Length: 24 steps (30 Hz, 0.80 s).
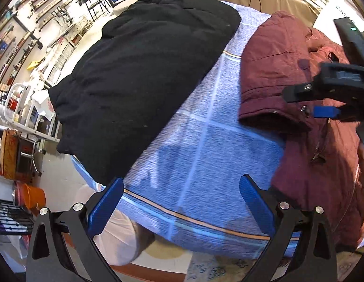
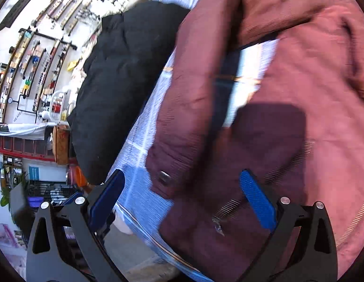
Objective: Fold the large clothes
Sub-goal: 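Grasp the jacket sleeve with the right gripper and lift it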
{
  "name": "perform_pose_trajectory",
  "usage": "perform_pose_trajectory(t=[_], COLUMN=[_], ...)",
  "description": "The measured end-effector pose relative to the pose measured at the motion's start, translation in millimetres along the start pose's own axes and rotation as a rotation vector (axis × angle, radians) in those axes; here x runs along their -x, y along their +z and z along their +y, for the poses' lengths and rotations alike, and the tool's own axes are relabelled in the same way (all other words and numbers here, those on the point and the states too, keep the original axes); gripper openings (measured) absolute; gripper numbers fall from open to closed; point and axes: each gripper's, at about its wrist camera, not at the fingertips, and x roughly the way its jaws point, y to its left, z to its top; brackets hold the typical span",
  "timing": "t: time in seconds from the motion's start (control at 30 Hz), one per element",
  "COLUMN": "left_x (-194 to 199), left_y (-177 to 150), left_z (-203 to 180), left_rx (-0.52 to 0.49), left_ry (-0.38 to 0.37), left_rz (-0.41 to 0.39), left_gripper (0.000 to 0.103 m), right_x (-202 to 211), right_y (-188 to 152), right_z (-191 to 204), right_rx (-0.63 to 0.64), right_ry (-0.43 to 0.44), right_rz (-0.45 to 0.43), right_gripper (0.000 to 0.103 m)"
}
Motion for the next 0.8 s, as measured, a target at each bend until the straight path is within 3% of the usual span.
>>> perform_pose_trajectory(t=[0.03, 0.1, 0.17, 0.23, 0.37, 0.53, 0.67, 0.8], left_x=[-2.8, -7.9, -11.6, -13.6, -11.7, -0.4, 15.8, 26.9], left_y=[0.5, 0.7, 1.9, 5.0, 17.5, 37.9, 47.3, 56.0], left_z=[5.9, 15.7, 20.8, 20.0, 3.6, -34.5, -69.4, -100.4], left_rx=[0.003, 0.014, 0.023, 0.014, -0.055, -0.14, -0.177, -0.196], left_ry=[-0.006, -0.025, -0.048, -0.063, -0.091, -0.141, -0.151, -0.185], left_rz=[-0.004, -0.005, -0.002, -0.001, -0.024, -0.052, -0.086, -0.087], left_gripper=[0.097, 0.097, 0.097, 0.097, 0.097, 0.097, 0.097, 0.097], right_x=[-13.0, -26.0, -35.2, -31.1, -3.1, 69.5, 138.2, 197.1], right_y=[1.6, 1.8, 6.3, 10.8, 39.5, 84.6, 100.9, 89.2], right_z=[6.3, 19.2, 30.1, 46.3, 123.8, 212.5, 185.3, 84.4], right_rx=[-0.012, -0.021, -0.012, 0.002, 0.173, 0.293, 0.289, 0.2], right_ry=[-0.014, -0.04, -0.072, -0.062, -0.034, 0.109, 0.184, 0.112], right_rz=[0.016, 0.037, 0.067, 0.066, 0.0, -0.158, -0.278, -0.298], right_gripper=[0.097, 0.085, 0.037, 0.034, 0.024, 0.023, 0.021, 0.02])
